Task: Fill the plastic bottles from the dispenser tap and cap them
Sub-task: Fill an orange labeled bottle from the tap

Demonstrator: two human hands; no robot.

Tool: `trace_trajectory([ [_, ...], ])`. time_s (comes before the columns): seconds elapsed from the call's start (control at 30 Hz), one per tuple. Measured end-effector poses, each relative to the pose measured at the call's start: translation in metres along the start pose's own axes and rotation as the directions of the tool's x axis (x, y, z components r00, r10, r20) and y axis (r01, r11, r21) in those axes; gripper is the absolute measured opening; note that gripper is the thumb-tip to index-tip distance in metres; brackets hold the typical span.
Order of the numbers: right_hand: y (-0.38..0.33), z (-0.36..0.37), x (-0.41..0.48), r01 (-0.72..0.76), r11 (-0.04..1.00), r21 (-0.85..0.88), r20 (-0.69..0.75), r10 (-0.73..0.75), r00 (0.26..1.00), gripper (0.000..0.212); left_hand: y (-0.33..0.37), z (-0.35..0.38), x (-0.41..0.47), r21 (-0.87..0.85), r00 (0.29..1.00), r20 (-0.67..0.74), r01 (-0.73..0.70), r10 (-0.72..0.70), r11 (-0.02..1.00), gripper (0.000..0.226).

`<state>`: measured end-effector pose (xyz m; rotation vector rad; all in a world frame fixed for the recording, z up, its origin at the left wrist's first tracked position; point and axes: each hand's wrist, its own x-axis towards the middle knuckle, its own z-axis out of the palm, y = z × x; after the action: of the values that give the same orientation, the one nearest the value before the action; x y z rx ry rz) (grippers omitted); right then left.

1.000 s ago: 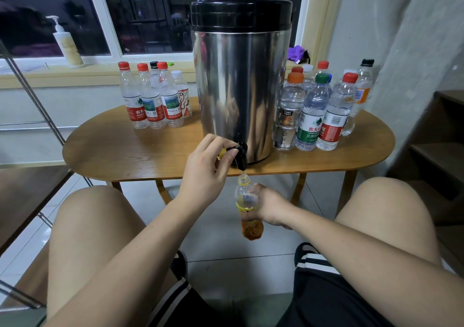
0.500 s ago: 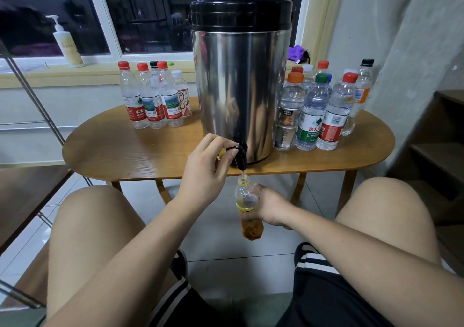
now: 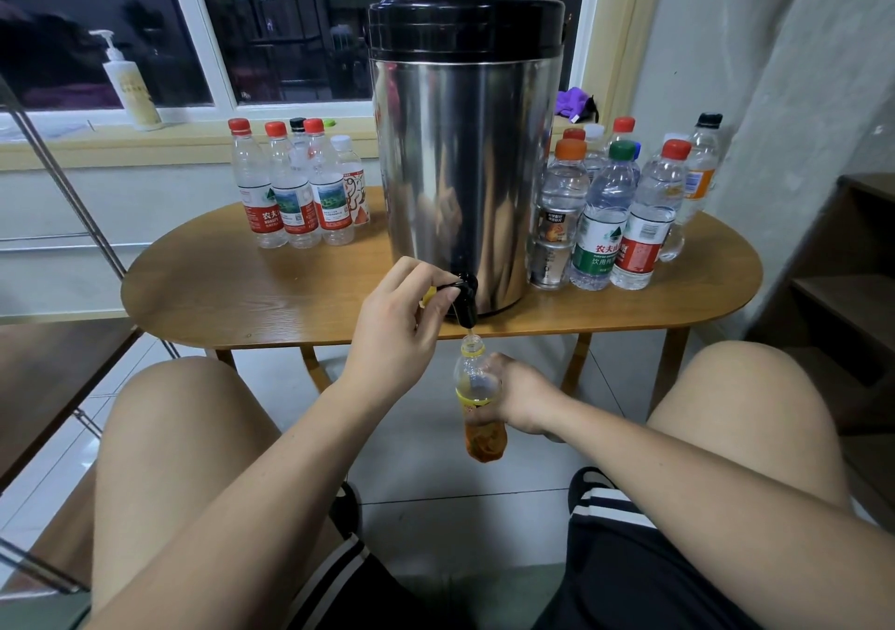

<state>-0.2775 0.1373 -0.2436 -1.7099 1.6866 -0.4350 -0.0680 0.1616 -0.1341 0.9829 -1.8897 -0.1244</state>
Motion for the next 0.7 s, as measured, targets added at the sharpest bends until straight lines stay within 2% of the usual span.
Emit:
trace_trajectory([
  [0.7, 0.0036, 0.0031, 0.0048, 0.018, 1.0, -0.013, -0.012, -0.018, 1.0, 0.083, -0.0012, -0.0001, -0.0026, 0.01, 1.0, 0.005, -0.018, 0.018, 1.0, 0.007],
])
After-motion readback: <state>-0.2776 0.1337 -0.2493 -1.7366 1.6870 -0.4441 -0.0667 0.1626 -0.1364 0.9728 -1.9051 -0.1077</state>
